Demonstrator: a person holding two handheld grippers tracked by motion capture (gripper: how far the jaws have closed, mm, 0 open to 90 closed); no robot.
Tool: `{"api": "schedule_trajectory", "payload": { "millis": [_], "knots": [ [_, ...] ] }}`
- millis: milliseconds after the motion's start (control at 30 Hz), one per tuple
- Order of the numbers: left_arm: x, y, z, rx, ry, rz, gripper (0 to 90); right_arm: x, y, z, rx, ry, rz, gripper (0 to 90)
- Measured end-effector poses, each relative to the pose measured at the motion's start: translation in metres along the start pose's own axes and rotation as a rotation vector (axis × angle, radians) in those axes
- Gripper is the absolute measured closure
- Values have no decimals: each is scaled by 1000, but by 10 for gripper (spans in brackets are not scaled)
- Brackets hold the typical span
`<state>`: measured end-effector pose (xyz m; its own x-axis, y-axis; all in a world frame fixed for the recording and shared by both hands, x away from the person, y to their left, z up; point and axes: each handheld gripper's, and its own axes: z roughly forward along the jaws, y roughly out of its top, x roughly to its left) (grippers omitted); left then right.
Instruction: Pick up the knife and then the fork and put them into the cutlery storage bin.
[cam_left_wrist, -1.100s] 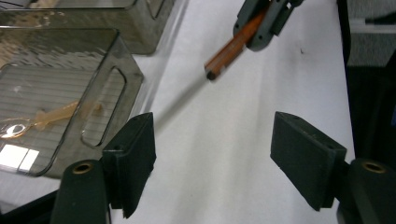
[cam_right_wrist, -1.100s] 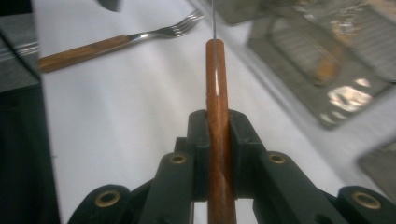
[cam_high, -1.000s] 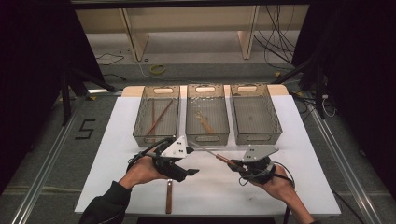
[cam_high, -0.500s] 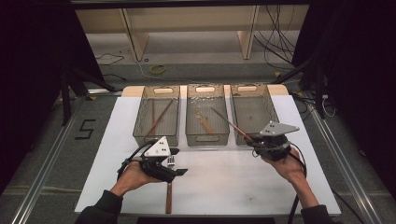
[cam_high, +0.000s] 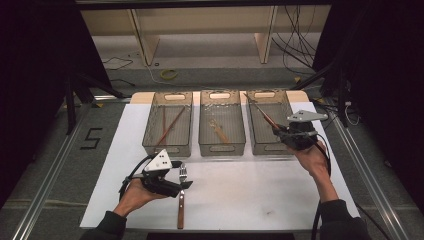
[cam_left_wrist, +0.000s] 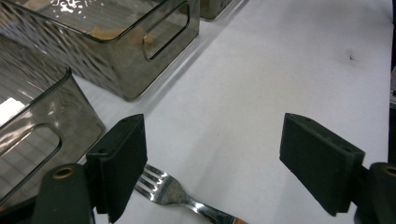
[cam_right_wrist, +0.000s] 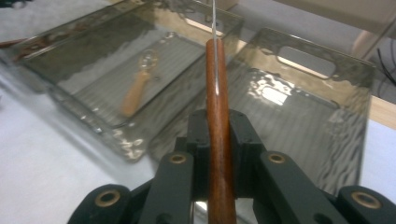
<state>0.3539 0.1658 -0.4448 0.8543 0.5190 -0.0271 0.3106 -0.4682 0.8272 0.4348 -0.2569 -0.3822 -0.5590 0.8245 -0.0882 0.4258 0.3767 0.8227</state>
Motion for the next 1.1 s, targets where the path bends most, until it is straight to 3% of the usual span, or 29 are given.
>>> {"api": "schedule_trajectory", "payload": {
  "millis": [333,767,933,1033,1100],
  "knots": [
    [-1,-13,-1,3,8,-40,220,-18,5,19,63,-84,71,814],
    [-3,-21,-4,1,30,-61,217,-22,10,44,166,-167,63,813],
    [-3,-22,-4,3,29,-66,217,-23,9,52,190,-155,93,810],
    [-2,-23,-4,8,28,-69,217,-21,8,57,197,-168,86,797],
    [-2,-24,-4,11,26,-72,217,-22,9,58,185,-137,118,673]
  ]
}}
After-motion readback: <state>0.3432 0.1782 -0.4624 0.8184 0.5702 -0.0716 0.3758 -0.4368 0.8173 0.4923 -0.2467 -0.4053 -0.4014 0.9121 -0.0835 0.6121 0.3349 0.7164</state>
